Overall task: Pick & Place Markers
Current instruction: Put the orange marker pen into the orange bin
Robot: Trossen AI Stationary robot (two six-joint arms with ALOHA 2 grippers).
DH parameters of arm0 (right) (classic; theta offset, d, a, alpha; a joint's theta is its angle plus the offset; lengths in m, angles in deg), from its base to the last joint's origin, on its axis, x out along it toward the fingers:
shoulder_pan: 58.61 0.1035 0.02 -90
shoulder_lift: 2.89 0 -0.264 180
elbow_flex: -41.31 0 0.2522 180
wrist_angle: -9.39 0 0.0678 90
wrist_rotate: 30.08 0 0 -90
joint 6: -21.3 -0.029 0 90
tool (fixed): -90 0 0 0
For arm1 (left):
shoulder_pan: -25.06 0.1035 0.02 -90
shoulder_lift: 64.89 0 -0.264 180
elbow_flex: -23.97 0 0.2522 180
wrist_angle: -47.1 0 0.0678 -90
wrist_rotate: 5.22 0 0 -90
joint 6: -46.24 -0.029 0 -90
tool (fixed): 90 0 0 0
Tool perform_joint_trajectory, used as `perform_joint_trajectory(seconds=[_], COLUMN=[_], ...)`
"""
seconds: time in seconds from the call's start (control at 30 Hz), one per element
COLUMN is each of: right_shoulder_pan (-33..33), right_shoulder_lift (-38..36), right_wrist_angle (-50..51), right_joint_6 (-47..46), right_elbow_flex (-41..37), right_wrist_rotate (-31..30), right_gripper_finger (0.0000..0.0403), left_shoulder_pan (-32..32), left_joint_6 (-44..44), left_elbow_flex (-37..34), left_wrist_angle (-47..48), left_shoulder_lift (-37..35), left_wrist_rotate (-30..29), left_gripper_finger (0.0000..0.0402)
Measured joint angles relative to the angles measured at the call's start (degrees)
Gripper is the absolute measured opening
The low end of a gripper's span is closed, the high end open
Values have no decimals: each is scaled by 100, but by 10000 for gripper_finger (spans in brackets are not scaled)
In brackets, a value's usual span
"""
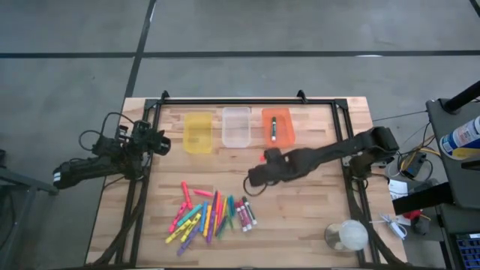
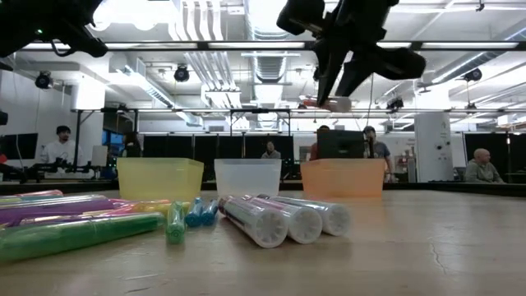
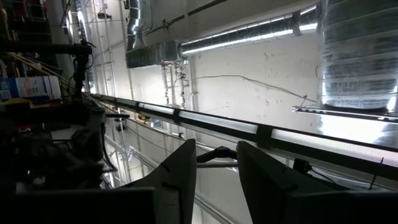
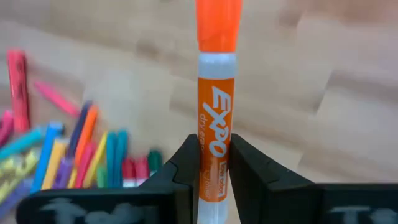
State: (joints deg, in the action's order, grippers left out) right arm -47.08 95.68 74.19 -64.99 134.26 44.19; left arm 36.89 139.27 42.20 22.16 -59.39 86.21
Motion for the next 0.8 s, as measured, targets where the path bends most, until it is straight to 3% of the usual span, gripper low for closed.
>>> perform_joint_trajectory(seconds=[0.5, 0.8], right_shoulder_pan=[-2376, -3653], right_shoulder_lift=[-226, -72], right_wrist_angle=[272, 271], right_joint_6=[2377, 3452], right_elbow_flex=[-1, -10], right_wrist_rotate=[-62, 528], right_gripper_finger=[56, 57], left_shoulder_pan=[0, 0], left_joint_6=[4, -1], left_elbow_flex=[-2, -2], left_wrist_angle=[-1, 7], left_shoulder_lift=[0, 0], left_wrist_rotate=[0, -31], left_gripper_finger=[112, 112])
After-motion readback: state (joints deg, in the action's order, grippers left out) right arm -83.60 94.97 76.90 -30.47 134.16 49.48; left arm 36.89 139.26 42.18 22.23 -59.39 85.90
